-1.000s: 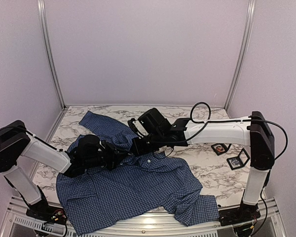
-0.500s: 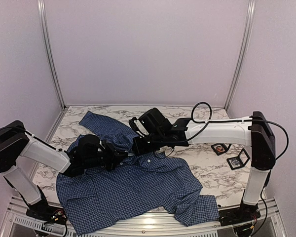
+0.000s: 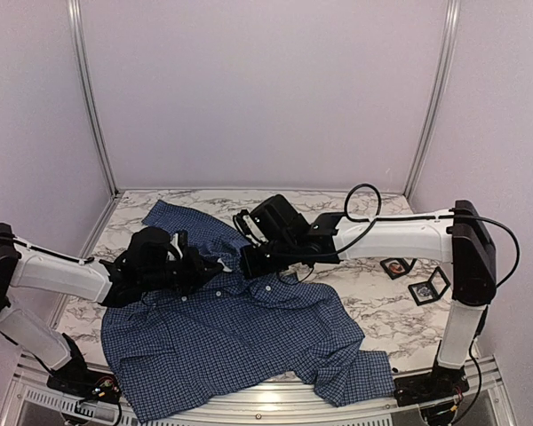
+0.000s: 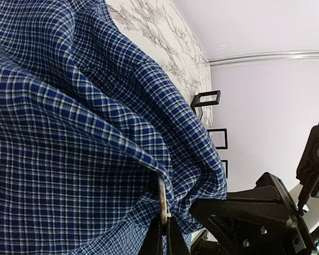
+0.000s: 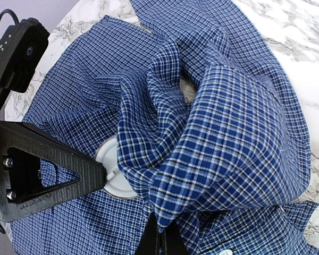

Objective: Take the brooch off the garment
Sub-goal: Pick up the brooch from the flattened clothing, then adjust the flattened clothing at the center of the board, then place the brooch on the flattened clothing.

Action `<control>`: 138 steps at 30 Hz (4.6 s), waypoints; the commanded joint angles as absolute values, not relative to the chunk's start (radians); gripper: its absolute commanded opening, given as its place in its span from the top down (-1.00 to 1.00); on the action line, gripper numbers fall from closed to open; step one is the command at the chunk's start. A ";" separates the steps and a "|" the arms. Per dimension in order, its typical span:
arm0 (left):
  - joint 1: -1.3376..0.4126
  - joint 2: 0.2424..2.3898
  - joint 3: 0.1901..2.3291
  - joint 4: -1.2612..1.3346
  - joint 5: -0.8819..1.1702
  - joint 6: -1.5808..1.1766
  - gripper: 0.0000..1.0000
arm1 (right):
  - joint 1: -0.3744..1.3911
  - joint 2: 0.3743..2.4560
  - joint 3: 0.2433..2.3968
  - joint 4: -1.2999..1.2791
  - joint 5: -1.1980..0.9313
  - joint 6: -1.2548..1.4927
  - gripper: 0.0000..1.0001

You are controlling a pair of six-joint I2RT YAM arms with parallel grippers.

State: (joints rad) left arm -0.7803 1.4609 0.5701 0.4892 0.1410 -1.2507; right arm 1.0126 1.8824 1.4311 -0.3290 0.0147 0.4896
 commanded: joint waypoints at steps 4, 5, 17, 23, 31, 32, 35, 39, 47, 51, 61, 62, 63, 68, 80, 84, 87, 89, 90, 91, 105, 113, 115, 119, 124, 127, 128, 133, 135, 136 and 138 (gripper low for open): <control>-0.750 1.409 0.593 0.409 0.178 -1.081 1.00 | 1.023 1.867 1.411 -0.323 0.046 0.506 1.00; -0.748 1.406 0.594 0.409 0.184 -1.069 1.00 | 1.023 1.864 1.408 -0.324 0.050 0.509 1.00; -0.708 1.378 0.613 0.414 0.246 -0.952 1.00 | 1.023 1.840 1.375 -0.303 0.066 0.518 1.00; -0.692 1.382 0.617 0.421 0.307 -0.932 1.00 | 1.012 1.824 1.361 -0.308 0.108 0.526 1.00; -0.676 1.394 0.608 0.474 0.401 -0.913 1.00 | 0.986 1.779 1.327 -0.258 0.078 0.509 1.00; -0.675 1.398 0.610 0.471 0.404 -0.910 1.00 | 0.986 1.777 1.326 -0.250 0.068 0.502 1.00; -0.673 1.397 0.603 0.488 0.392 -0.918 1.00 | 0.991 1.774 1.329 -0.230 0.038 0.480 1.00; -0.673 1.394 0.586 0.550 0.343 -0.959 1.00 | 1.025 1.787 1.358 -0.212 -0.019 0.445 1.00; -0.675 1.388 0.562 0.669 0.150 -1.010 1.00 | 1.066 1.829 1.397 -0.174 -0.137 0.393 1.00; -0.677 1.391 0.573 0.695 0.085 -0.990 1.00 | 1.074 1.846 1.402 -0.146 -0.184 0.395 1.00; -0.713 1.372 0.547 0.786 0.010 -0.904 1.00 | 1.066 1.870 1.441 -0.165 -0.163 0.405 1.00; -0.720 1.361 0.540 0.789 0.008 -0.882 1.00 | 1.058 1.865 1.439 -0.168 -0.161 0.411 1.00; -0.727 1.347 0.534 0.783 -0.019 -0.856 1.00 | 1.050 1.852 1.432 -0.165 -0.162 0.417 0.93; -0.748 1.277 0.510 0.687 -0.074 -0.757 1.00 | 1.025 1.783 1.421 -0.160 -0.170 0.397 0.37; -0.768 1.170 0.394 0.516 -0.042 -0.823 1.00 | 0.964 1.875 1.578 -0.225 -0.219 0.342 -0.20; -0.777 1.182 0.390 0.451 -0.007 -0.805 1.00 | 0.946 1.991 1.685 -0.265 -0.255 0.339 -0.27; -0.783 1.184 0.377 0.419 -0.003 -0.832 1.00 | 0.946 2.072 1.778 -0.314 -0.263 0.333 -0.29; -0.789 1.181 0.367 0.403 -0.003 -0.846 1.00 | 0.945 2.117 1.821 -0.336 -0.265 0.337 -0.29; -0.790 1.181 0.361 0.396 -0.003 -0.854 1.00 | 0.945 2.134 1.835 -0.340 -0.267 0.343 -0.30; -0.791 1.182 0.355 0.394 -0.004 -0.859 1.00 | 0.945 2.149 1.842 -0.343 -0.266 0.348 -0.29; -0.795 1.196 0.347 0.440 -0.051 -0.887 1.00 | 0.955 2.158 1.772 -0.300 -0.294 0.394 0.63; -0.795 1.226 0.356 0.564 -0.142 -0.923 1.00 | 0.971 2.100 1.673 -0.241 -0.303 0.453 1.00; -0.795 1.249 0.360 0.621 -0.145 -0.927 1.00 | 0.970 2.084 1.645 -0.215 -0.309 0.485 1.00; -0.795 1.299 0.355 0.751 -0.143 -0.948 1.00 | 0.955 2.044 1.559 -0.106 -0.350 0.563 1.00; -0.795 1.353 0.350 0.884 -0.128 -0.976 1.00 | 0.933 1.992 1.467 0.046 -0.378 0.625 1.00; -0.795 1.342 0.343 0.875 -0.123 -0.983 0.87 | 0.933 1.968 1.452 0.053 -0.361 0.601 1.00; -0.795 1.333 0.336 0.869 -0.123 -0.982 0.79 | 0.933 1.964 1.449 0.051 -0.354 0.592 1.00; -0.793 1.256 0.320 0.772 -0.144 -0.962 0.45 | 0.933 1.946 1.444 0.033 -0.318 0.542 1.00; -0.790 1.218 0.320 0.716 -0.150 -0.956 0.39 | 0.933 1.938 1.441 0.028 -0.301 0.528 1.00; -0.788 1.200 0.321 0.683 -0.152 -0.953 0.38 | 0.933 1.935 1.442 0.026 -0.296 0.520 1.00; -0.779 1.164 0.334 0.597 -0.147 -0.947 0.36 | 0.933 1.931 1.451 0.011 -0.282 0.496 1.00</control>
